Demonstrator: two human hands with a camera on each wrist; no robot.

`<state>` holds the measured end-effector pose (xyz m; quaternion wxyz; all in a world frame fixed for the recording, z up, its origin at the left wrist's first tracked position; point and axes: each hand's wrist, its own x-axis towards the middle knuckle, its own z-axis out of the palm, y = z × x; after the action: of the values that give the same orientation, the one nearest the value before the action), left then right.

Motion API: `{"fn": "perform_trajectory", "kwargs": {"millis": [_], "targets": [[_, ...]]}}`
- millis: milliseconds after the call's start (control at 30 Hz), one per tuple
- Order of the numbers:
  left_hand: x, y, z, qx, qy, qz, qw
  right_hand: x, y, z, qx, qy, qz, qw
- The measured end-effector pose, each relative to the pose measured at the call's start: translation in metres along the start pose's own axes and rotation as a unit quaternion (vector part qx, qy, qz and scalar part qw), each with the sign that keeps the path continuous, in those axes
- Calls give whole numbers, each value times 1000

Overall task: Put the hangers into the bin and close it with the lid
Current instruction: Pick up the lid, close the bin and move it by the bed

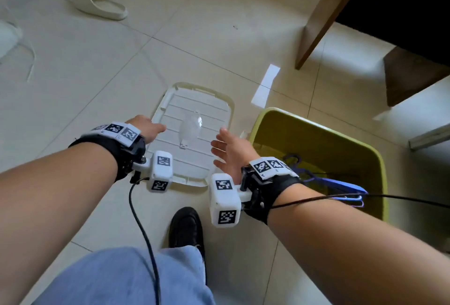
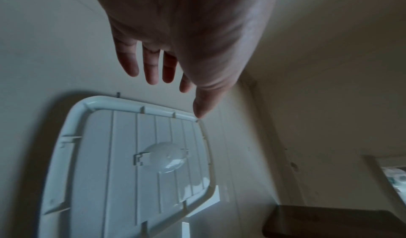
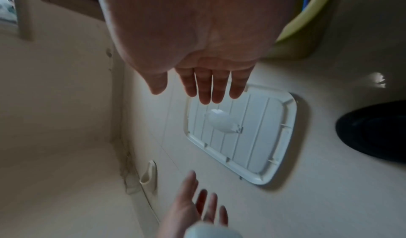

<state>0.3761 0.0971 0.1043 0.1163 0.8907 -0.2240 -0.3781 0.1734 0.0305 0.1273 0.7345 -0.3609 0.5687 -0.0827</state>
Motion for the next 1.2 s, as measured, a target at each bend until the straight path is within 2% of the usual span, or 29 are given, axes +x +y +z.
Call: {"fn": "perform_trajectory", "kwargs": {"millis": [133,267,433,733,767,833,900,967,1067,1133,1200], "targets": [[16,-17,19,7,-32,-15,999,30,40,22,-97,-21,40,994],[32,-32,46,35,-78,-15,996,70,82,31,-116,-13,88,989],[41,-42,81,91,-154,6,984,117,127,31,-125,44,130,983],[61,-63,117,42,-178,-14,983,154,144,8,-46,154,184,970],[62,-66,119,48,-179,-3,983,155,147,6,-76,164,182,967],[64,-70,124,65,-197,12,978,161,151,1,-231,126,169,950],[67,-76,129,66,-184,22,980,165,156,-3,-314,83,159,932],[66,-77,132,62,-185,20,981,168,159,-6,-417,44,154,895],[63,-75,136,68,-184,27,980,168,156,-7,-500,-17,155,852],[60,-74,138,64,-183,26,981,172,155,-8,-503,4,158,849],[58,-75,140,63,-182,24,981,171,153,-10,-467,45,159,868]]}}
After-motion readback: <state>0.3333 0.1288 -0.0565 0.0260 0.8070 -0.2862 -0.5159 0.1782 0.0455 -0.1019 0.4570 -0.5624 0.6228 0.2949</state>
